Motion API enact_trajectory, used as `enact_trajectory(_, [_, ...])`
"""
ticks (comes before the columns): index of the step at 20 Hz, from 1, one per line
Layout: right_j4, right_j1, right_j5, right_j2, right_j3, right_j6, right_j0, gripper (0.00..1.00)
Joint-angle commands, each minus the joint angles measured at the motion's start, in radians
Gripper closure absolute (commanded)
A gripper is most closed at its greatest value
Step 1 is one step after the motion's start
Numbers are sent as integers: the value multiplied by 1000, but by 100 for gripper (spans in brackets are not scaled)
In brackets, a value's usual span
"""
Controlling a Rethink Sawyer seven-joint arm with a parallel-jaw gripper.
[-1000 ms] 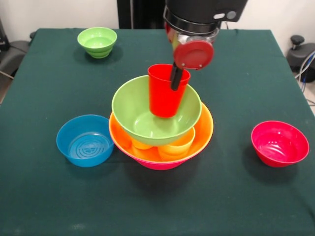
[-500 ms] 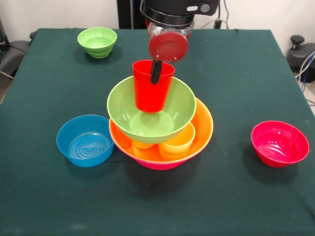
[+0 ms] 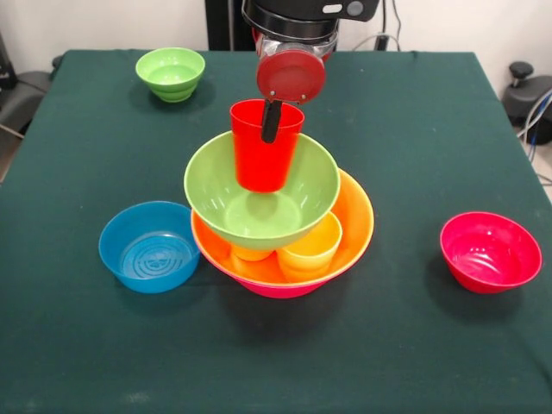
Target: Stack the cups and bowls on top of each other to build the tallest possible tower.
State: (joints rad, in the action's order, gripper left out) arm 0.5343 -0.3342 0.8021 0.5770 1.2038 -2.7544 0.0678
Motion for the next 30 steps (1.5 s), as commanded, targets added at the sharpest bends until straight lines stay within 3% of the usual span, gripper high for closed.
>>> enact_trajectory(1, [-7,27,-6,-130,52,-107,7,100])
enact_trajectory(9, [-4,36,-3,-128,44,-120,13,100])
enact_trajectory(20, [27,53,48,-102,5,-227,62,100])
enact_trajectory(30, [35,53,29,-106,21,-195,57,100])
